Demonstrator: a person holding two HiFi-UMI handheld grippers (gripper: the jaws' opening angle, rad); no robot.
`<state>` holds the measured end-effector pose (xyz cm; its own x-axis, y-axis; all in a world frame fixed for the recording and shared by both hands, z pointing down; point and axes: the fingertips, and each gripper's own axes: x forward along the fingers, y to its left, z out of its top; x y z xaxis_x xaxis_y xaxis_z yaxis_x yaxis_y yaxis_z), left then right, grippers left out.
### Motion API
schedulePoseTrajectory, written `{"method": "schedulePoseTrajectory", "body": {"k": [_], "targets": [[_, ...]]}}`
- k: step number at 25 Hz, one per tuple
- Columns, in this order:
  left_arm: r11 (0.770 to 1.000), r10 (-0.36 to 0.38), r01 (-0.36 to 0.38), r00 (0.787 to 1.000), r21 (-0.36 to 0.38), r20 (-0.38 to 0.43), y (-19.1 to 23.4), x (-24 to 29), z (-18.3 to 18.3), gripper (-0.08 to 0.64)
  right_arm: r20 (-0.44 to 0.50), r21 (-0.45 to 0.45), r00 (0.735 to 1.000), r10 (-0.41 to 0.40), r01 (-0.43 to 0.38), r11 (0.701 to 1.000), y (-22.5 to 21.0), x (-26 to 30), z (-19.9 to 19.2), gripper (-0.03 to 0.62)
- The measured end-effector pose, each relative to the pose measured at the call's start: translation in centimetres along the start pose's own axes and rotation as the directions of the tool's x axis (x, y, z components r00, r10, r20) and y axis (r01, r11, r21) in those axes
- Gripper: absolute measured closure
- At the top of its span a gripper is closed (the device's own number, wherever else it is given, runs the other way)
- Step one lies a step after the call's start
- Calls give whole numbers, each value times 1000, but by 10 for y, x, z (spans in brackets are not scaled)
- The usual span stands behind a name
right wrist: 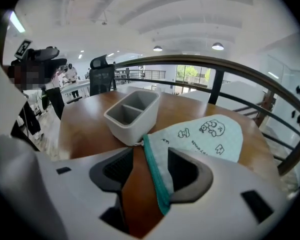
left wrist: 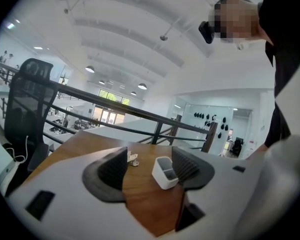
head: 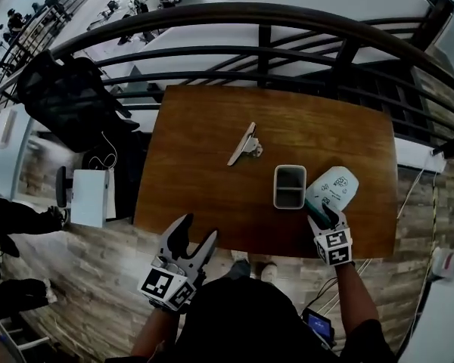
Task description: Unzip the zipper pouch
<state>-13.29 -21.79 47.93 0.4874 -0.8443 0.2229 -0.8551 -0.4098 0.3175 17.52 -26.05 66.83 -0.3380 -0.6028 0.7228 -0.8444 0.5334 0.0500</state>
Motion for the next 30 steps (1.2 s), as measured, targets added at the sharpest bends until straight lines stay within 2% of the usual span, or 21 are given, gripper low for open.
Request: {"method": "schedulePoseTrajectory", "body": {"k": [7,10,13,18,22,25,30], "targets": [[999,42,-42,999,-1,2,13,-8,-4,290,-138,-77,990,16,-26,997,0,23,-21,378],[999,53,-53,999,-8,-2,16,-9,-3,290,-161,-15,985,54,-57,998,2,25,-26,401],[999,49,-49,999,-7,-4,18,-8,-3,290,-171,82,982,83,-70,994,2,25,-30,475],[1000,15,-15,1000,-8,-9,11,-1,-4,290,-204,70,977,59,-46,997,0,11,-40,543],[999,-33,32,999,-5,-16,2,9,-7,290,-200,80,976,85,-70,994,5,-6,-40,557],[995,-98,98,995,1,-31,-10,19,-10,290,-170,110,975,146,-128,986,13,-26,-30,557],[968,-250,251,966,17,-64,-38,38,-15,290,-117,139,959,258,-241,960,24,-63,-4,558]]}}
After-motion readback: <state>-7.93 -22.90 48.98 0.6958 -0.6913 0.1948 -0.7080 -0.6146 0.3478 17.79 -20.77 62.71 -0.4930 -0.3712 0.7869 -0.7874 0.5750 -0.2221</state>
